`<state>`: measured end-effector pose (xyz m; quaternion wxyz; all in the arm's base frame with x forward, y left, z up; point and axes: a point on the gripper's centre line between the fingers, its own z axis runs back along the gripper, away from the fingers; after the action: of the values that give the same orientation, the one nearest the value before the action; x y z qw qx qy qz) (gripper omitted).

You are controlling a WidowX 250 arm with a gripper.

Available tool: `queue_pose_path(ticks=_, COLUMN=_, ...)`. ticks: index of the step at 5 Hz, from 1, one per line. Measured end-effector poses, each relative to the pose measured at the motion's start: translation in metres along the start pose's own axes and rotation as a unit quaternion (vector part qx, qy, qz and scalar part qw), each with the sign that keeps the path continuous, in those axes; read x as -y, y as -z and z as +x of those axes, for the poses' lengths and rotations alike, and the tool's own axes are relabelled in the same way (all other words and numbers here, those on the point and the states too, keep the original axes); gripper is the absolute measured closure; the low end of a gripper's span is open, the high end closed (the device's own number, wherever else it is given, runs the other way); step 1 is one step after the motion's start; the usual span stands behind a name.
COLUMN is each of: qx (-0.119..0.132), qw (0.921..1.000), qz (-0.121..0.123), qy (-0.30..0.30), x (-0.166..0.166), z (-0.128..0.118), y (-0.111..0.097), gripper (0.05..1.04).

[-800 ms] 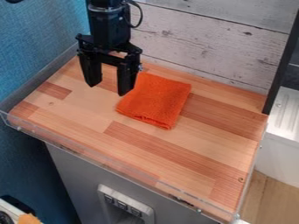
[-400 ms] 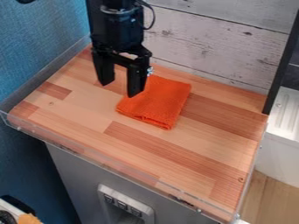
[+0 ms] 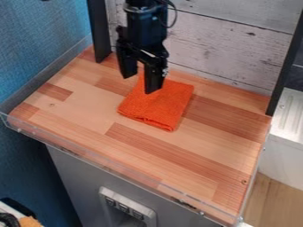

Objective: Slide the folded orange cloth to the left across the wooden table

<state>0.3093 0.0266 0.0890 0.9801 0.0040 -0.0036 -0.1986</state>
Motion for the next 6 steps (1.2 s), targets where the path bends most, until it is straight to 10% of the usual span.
queue_pose_path(ticks=5, qx=0.015, qw=0.9877, qz=-0.011, qy=0.155, x=-0.005, z=0.037, y=-0.010, gripper=0.133)
queue_pose_path(ticks=6, qx=0.006, qw=0.9855, qz=-0.024, qy=0.168, x=-0.005, z=0.039, y=0.004, gripper=0.415)
